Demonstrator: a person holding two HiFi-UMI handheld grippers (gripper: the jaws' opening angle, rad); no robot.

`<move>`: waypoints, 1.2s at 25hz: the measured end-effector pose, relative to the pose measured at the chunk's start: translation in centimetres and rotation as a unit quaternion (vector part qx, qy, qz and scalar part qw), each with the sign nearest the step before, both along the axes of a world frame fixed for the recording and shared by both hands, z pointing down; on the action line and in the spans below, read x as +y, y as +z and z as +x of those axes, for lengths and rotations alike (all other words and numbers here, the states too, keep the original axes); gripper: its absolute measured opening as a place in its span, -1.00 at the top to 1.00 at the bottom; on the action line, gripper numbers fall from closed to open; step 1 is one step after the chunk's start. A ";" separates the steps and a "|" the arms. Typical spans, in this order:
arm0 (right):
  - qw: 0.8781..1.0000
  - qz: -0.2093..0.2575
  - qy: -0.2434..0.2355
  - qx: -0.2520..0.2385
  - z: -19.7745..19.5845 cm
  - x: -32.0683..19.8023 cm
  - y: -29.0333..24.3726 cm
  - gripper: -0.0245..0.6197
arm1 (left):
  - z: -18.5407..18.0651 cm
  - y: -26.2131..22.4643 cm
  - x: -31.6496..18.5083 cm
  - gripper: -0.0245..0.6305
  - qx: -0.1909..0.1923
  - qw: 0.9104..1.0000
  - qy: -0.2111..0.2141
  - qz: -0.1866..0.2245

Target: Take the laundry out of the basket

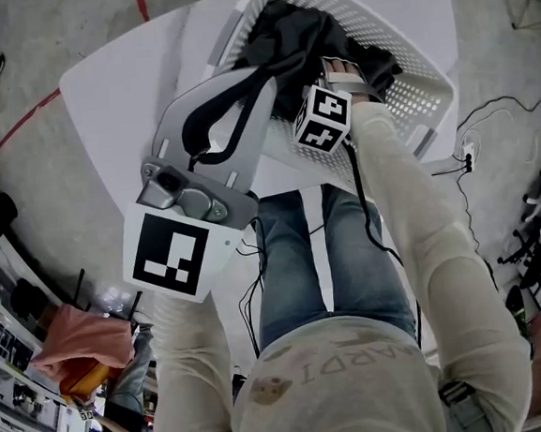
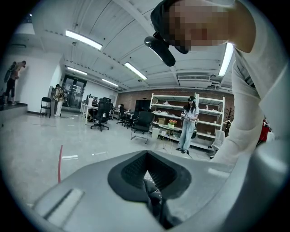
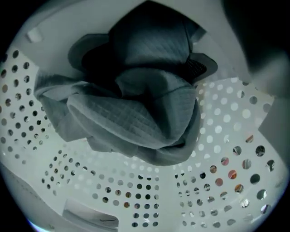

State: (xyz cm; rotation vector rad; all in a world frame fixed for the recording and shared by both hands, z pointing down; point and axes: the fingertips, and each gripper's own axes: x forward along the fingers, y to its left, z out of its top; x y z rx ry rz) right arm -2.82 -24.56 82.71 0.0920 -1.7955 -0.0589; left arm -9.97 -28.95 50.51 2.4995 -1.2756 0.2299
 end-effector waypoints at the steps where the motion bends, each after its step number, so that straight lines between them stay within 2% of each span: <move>1: 1.000 0.006 -0.001 0.004 0.0 -0.1 0.0 -0.69 | -0.1 0.0 0.0 0.92 0.000 1.000 -0.001 0.000; 3: 1.000 0.019 0.001 0.006 -0.1 -0.3 -0.1 -0.62 | -0.2 0.0 0.1 0.92 0.001 1.000 -0.002 0.000; 4: 1.000 0.025 0.005 0.003 -0.1 -0.5 -0.2 -0.49 | -0.2 0.0 0.1 0.92 0.002 1.000 -0.003 0.001; 6: 0.999 0.032 0.015 -0.002 -0.1 -0.9 -0.5 -0.13 | -0.2 0.0 0.2 0.92 0.001 1.000 -0.003 0.001; 8: 0.999 0.037 0.019 0.001 -0.2 -0.9 -0.7 0.08 | -0.3 0.0 0.3 0.92 0.002 1.000 -0.003 0.001; 11: 0.998 0.057 0.017 0.005 -0.3 -0.9 -0.4 0.01 | -0.4 0.2 0.4 0.92 0.001 1.000 -0.005 0.000; 14: 0.998 0.053 0.016 0.001 -0.5 -0.9 -0.3 0.03 | -0.4 0.4 0.7 0.92 0.000 1.000 -0.010 0.000; 18: 0.998 0.043 0.034 -0.021 -0.6 -0.4 -1.0 0.37 | -0.1 0.1 1.2 0.92 -0.002 1.000 -0.010 0.002; 20: 0.997 0.033 0.050 -0.038 -0.6 -0.4 -1.8 0.46 | 0.0 -0.2 1.6 0.92 -0.005 1.000 -0.008 0.002; 25: 0.990 0.011 0.097 -0.103 -0.9 -0.9 -6.5 0.50 | -0.3 -1.9 2.0 0.92 -0.010 1.000 -0.013 0.014; 30: 0.969 0.001 0.160 -0.188 -1.0 -1.6 -14.8 0.50 | 0.2 -5.6 2.4 0.92 -0.007 0.999 -0.018 0.034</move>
